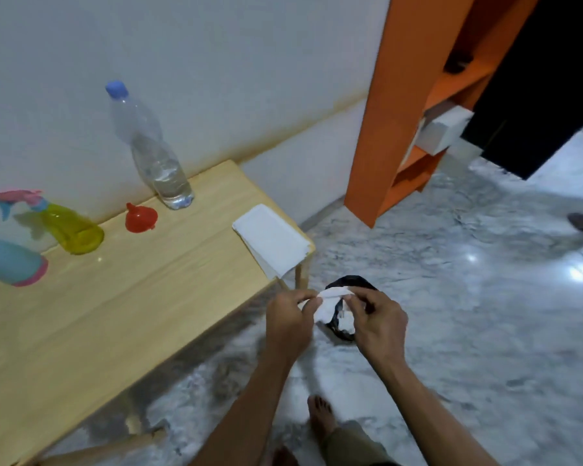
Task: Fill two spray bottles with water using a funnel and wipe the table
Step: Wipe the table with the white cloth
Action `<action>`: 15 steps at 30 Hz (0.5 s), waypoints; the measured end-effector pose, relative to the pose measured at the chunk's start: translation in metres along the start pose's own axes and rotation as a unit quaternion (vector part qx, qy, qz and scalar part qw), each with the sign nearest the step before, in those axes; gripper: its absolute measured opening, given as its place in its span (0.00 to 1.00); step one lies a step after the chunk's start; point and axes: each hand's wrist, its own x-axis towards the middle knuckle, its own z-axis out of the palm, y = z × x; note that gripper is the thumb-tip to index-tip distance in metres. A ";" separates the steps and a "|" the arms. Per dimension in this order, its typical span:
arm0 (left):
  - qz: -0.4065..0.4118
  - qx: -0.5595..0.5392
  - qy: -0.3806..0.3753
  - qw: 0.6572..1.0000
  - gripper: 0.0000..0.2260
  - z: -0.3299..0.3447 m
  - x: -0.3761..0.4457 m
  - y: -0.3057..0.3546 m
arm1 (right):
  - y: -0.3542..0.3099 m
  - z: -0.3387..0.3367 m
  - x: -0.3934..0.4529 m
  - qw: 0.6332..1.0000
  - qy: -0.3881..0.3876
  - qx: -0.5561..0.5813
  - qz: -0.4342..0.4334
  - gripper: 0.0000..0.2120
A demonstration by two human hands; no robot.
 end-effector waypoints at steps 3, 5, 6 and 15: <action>0.028 0.026 -0.043 0.998 0.06 0.026 0.001 0.012 | 0.015 -0.025 -0.010 0.998 0.049 -0.005 0.048 0.03; 0.029 0.030 -0.065 0.997 0.06 0.043 0.001 0.019 | 0.026 -0.036 -0.014 0.995 0.073 -0.012 0.071 0.02; 0.024 0.025 -0.076 0.996 0.06 0.050 0.000 0.021 | 0.032 -0.039 -0.014 0.993 0.081 -0.020 0.084 0.03; -0.024 0.122 -0.127 0.984 0.05 0.112 0.044 0.024 | 0.084 -0.035 0.033 0.980 0.074 -0.047 0.181 0.09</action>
